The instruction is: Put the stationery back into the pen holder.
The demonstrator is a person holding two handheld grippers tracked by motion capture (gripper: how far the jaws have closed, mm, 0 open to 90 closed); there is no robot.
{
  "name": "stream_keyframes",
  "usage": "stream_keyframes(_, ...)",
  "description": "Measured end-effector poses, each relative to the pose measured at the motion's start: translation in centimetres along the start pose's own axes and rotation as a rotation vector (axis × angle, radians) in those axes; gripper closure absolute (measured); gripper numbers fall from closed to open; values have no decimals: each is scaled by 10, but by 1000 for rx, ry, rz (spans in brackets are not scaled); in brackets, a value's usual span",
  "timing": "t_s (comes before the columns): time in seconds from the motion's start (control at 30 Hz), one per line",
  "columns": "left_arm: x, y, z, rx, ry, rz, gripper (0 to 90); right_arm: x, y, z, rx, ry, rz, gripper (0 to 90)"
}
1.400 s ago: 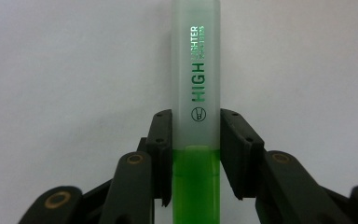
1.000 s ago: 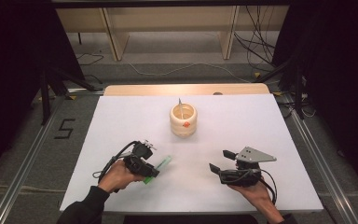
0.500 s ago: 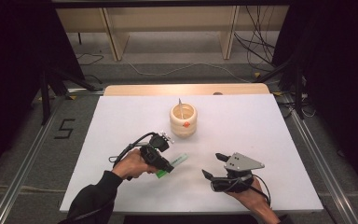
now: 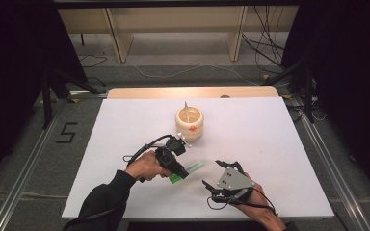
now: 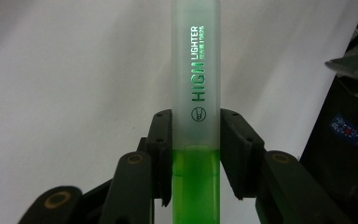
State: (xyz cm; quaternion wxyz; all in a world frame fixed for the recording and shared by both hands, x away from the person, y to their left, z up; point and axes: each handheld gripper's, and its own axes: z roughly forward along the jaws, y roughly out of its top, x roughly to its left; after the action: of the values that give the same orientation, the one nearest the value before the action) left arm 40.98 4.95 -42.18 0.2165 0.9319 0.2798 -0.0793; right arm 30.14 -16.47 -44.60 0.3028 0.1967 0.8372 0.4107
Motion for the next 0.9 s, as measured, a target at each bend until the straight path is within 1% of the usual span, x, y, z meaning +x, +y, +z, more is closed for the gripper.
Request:
stream_keyframes(0.03,0,1,0,2,0,7,663,2,0,0,5,-8,-17,277)
stream_keyframes(0.13,-1,5,-2,1,-2,15,663,9,1,3,11,-41,-104,277)
stream_keyframes(0.17,-2,6,-2,0,-8,14,663,11,1,3,14,-44,-128,277)
stream_keyframes(0.2,-3,8,-3,-2,-7,20,663,13,1,4,21,-49,-153,277)
stream_keyframes(0.23,-4,10,-3,5,-15,28,663,15,1,6,21,-60,-180,277)
stream_keyframes(0.27,-6,12,-3,1,-16,30,663,17,1,7,29,-69,-202,277)
stream_keyframes(0.3,-7,14,-3,6,-20,43,663,19,1,8,34,-79,-221,277)
stream_keyframes(0.33,-10,15,-2,1,-23,41,664,21,1,8,38,-84,-248,277)
stream_keyframes(0.37,-12,16,-1,8,-22,52,663,23,1,8,40,-95,-265,277)
stream_keyframes(0.4,-13,16,0,10,-27,54,663,24,1,9,40,-108,-297,281)
stream_keyframes(0.43,-15,17,0,16,-32,61,663,26,1,9,46,-118,-317,283)
stream_keyframes(0.47,-16,17,1,19,-31,67,663,28,1,10,39,-130,-334,286)
stream_keyframes(0.5,-16,17,2,21,-34,67,663,29,0,10,47,-135,-360,289)
stream_keyframes(0.53,-17,17,2,20,-30,72,663,30,0,11,42,-148,-374,293)
stream_keyframes(0.6,-17,17,2,16,-31,65,663,33,-1,13,51,-161,-418,296)
stream_keyframes(0.63,-17,18,1,21,-36,68,663,34,-2,13,61,-165,-436,300)
stream_keyframes(0.67,-17,18,1,19,-39,67,663,35,-2,14,59,-167,-466,304)
stream_keyframes(0.73,-18,18,0,18,-41,62,663,38,-2,15,66,-182,-484,314)
stream_keyframes(0.8,-19,18,-1,16,-43,62,663,39,-2,17,73,-198,-542,321)
stream_keyframes(0.9,-21,18,-2,15,-44,72,663,41,-2,18,74,-215,-581,337)
